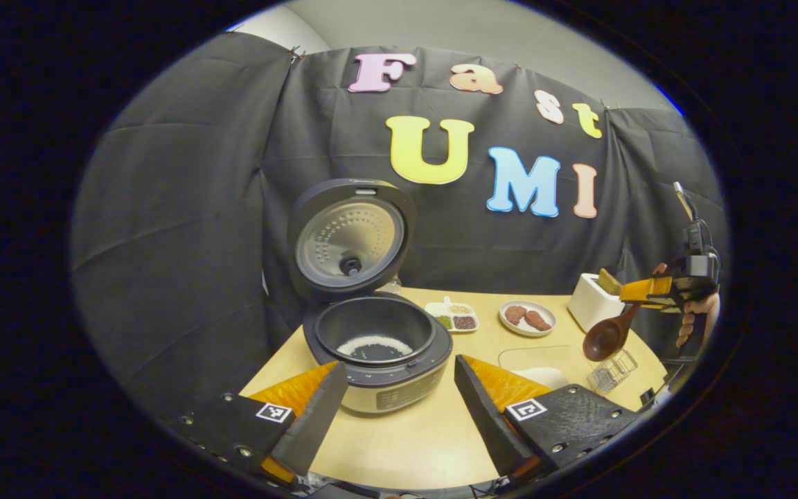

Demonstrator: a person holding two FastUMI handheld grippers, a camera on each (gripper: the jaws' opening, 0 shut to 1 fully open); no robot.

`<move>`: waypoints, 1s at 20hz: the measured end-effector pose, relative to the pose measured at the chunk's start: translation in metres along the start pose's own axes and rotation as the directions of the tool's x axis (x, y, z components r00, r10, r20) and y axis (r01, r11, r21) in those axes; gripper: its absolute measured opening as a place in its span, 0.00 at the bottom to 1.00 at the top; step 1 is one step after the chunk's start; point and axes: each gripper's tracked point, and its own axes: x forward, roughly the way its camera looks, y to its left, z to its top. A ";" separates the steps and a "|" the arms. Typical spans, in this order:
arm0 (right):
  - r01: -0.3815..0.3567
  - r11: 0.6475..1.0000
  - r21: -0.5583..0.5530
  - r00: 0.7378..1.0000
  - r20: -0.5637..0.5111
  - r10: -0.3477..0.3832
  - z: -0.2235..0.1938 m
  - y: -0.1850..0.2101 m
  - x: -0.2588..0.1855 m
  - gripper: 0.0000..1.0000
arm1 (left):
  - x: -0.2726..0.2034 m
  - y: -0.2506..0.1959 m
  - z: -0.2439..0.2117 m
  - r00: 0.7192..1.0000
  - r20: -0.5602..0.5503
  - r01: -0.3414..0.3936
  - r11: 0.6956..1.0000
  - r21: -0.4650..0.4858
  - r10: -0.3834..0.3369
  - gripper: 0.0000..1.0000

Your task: Close the left gripper, press the button to open the rice cooker; take a wooden spoon from the chopstick holder with the right hand, scoop a spoonful of rice and pour it into the rice cooker, then put the wooden spoon back into the chopstick holder.

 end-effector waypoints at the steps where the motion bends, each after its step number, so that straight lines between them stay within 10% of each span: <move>1: -0.001 1.000 -0.005 1.000 -0.018 0.001 -0.010 0.003 0.010 0.19 | -0.003 0.006 -0.003 1.000 -0.004 -0.010 1.000 -0.007 0.010 0.96; 20: -0.076 0.990 -0.117 0.962 -0.269 0.042 -0.133 0.064 0.084 0.19 | -0.043 0.065 -0.017 0.976 -0.047 -0.214 0.976 -0.038 0.213 0.96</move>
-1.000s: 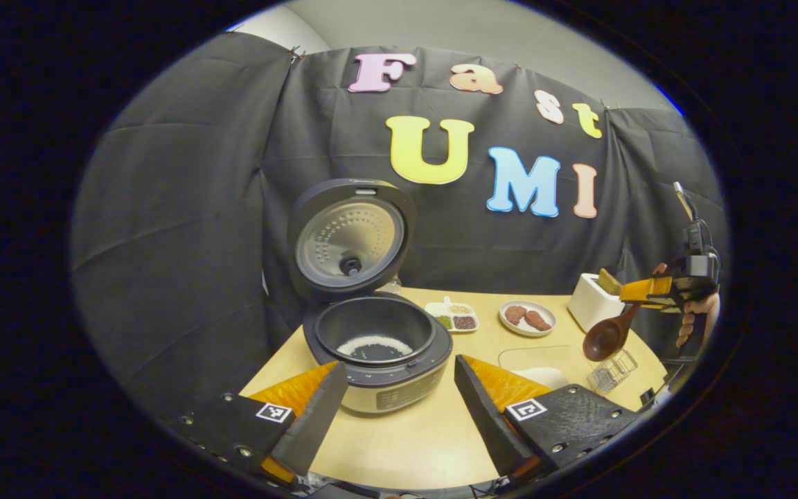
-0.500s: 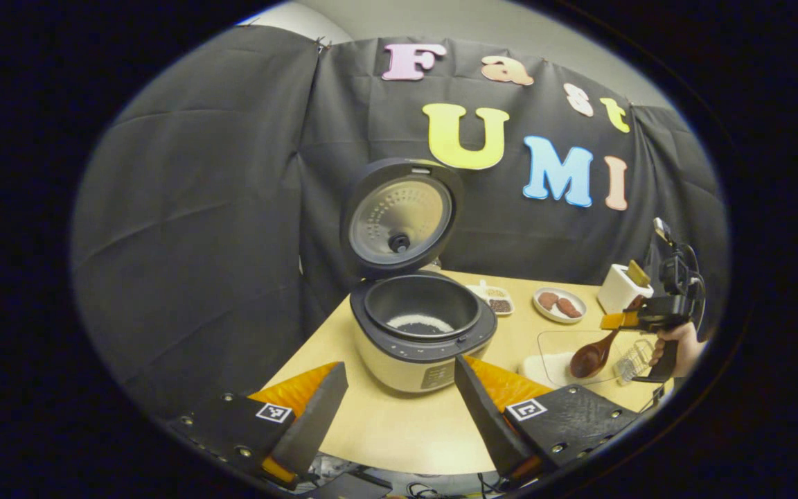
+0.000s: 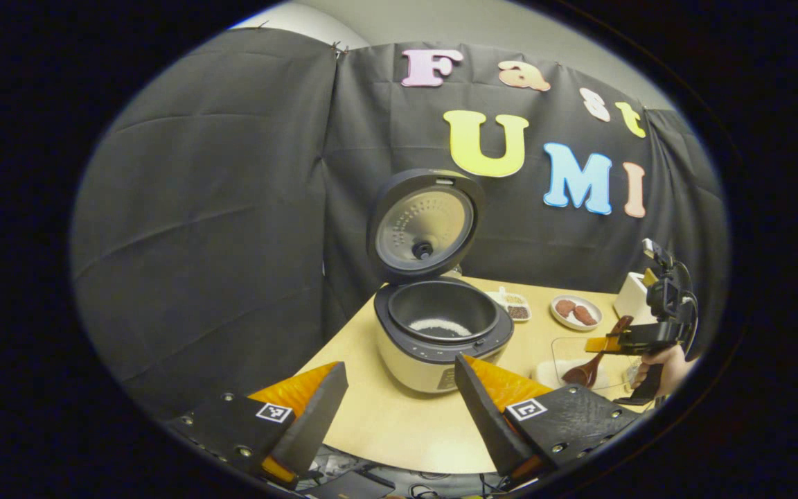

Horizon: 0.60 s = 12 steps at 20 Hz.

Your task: Close the left gripper, press the button to open the rice cooker; take a wooden spoon from the chopstick holder with the right hand, scoop a spoonful of rice and pour it into the rice cooker, then put the wooden spoon back into the chopstick holder.

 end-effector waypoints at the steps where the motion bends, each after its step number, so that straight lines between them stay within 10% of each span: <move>1: -0.011 1.000 0.010 1.000 -0.016 0.011 -0.002 0.005 0.002 0.19 | -0.003 0.002 0.002 1.000 0.002 -0.008 1.000 -0.002 0.008 0.96; 12: -0.096 0.976 0.195 0.990 -0.080 0.113 0.004 0.020 -0.009 0.19 | -0.025 0.002 0.001 0.998 0.032 -0.046 0.999 -0.011 0.047 0.96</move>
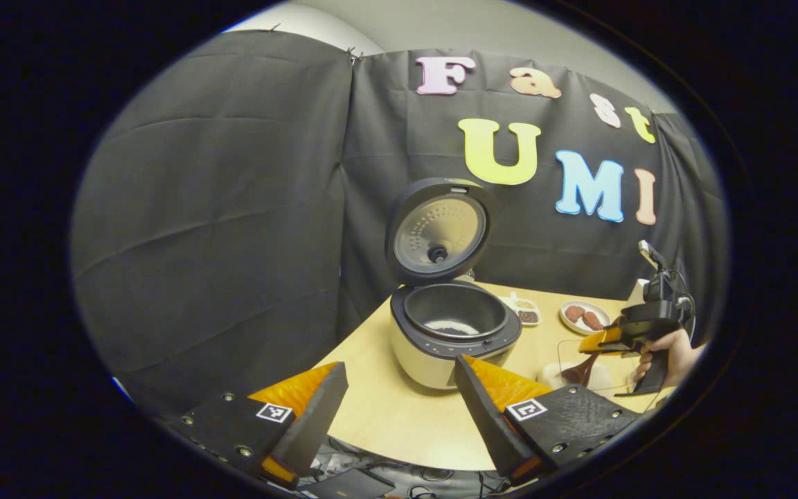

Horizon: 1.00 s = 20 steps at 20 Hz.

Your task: Close the left gripper, press the button to open the rice cooker; take a wooden spoon from the chopstick holder with the right hand, scoop a spoonful of rice and pour it into the rice cooker, then put the wooden spoon back into the chopstick holder.

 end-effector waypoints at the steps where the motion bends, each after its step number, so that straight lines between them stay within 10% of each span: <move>1: -0.009 0.999 0.036 1.000 0.007 0.009 0.002 -0.003 -0.004 0.16 | 0.000 -0.002 0.001 1.000 0.004 0.007 1.000 0.003 -0.007 0.96; 20: -0.084 0.893 0.442 0.994 0.098 0.045 0.042 -0.076 -0.065 0.18 | 0.002 -0.032 -0.007 0.996 0.001 0.094 0.995 0.037 -0.094 0.96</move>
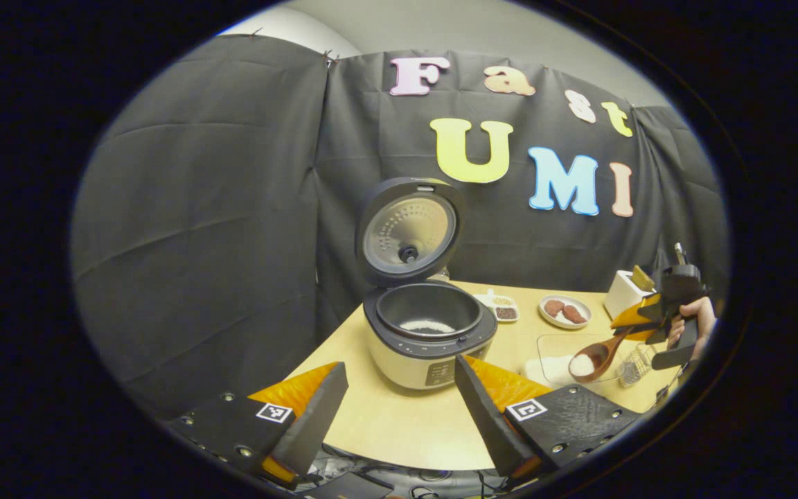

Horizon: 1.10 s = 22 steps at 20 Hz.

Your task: Close the left gripper, press the button to open the rice cooker; take a wooden spoon from the chopstick holder with the right hand, scoop a spoonful of rice and pour it into the rice cooker, then put the wooden spoon back into the chopstick holder.

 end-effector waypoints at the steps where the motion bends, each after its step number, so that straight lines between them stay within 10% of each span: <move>1: -0.003 1.000 0.014 1.000 -0.001 0.003 0.002 0.002 -0.003 0.19 | 0.000 -0.001 -0.001 1.000 -0.002 0.003 1.000 0.000 -0.003 0.96; 22: -0.271 0.962 0.042 0.956 -0.102 0.274 -0.019 0.189 0.016 0.18 | -0.006 0.051 -0.036 0.997 -0.043 -0.064 0.996 -0.061 0.061 0.96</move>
